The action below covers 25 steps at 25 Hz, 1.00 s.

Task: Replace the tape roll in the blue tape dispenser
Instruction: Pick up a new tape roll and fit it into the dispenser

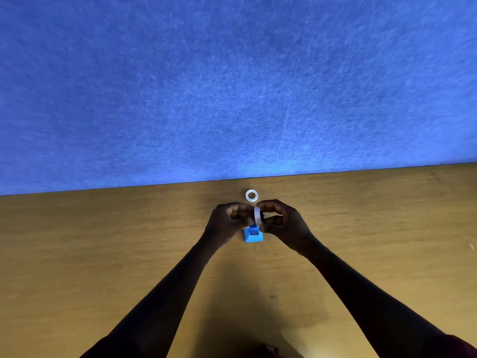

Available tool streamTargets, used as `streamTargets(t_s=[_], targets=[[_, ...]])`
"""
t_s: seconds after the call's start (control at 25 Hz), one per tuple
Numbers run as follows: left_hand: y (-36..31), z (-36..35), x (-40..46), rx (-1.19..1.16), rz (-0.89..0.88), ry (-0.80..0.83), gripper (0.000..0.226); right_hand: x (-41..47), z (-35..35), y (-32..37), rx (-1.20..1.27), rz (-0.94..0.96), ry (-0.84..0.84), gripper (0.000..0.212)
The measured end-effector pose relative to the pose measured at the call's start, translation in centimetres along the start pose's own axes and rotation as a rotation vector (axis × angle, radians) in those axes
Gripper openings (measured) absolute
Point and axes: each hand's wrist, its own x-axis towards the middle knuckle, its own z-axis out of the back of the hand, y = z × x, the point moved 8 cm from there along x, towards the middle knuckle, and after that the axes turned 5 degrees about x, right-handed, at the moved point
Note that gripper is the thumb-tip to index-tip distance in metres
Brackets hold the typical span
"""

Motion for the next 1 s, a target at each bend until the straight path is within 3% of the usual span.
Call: streamTargets(t_s=[0.12, 0.24, 0.36, 0.72, 1.0], targets=[[0.5, 0.2, 0.3, -0.056, 0.025, 0.012, 0.028, -0.1, -0.1, -0.2, -0.040, -0.016, -0.001, 0.054], [0.4, -0.2, 0.6, -0.029, 0.046, 0.066, 0.054, 0.1, -0.2, -0.3, -0.105, -0.018, -0.017, 0.052], [0.3, -0.7, 0.8, 0.039, 0.039, 0.118, 0.063, 0.3, 0.0, -0.5, -0.136, -0.016, -0.035, 0.055], [0.4, -0.6, 1.8, 0.267, 0.012, 0.088, 0.052, 0.7, 0.4, -1.7, -0.285, -0.020, -0.046, 0.064], [1.8, 0.4, 3.4, 0.460, -0.006, -0.032, 0.051, 0.7, 1.9, -7.6, -0.709, -0.282, -0.008, 0.088]])
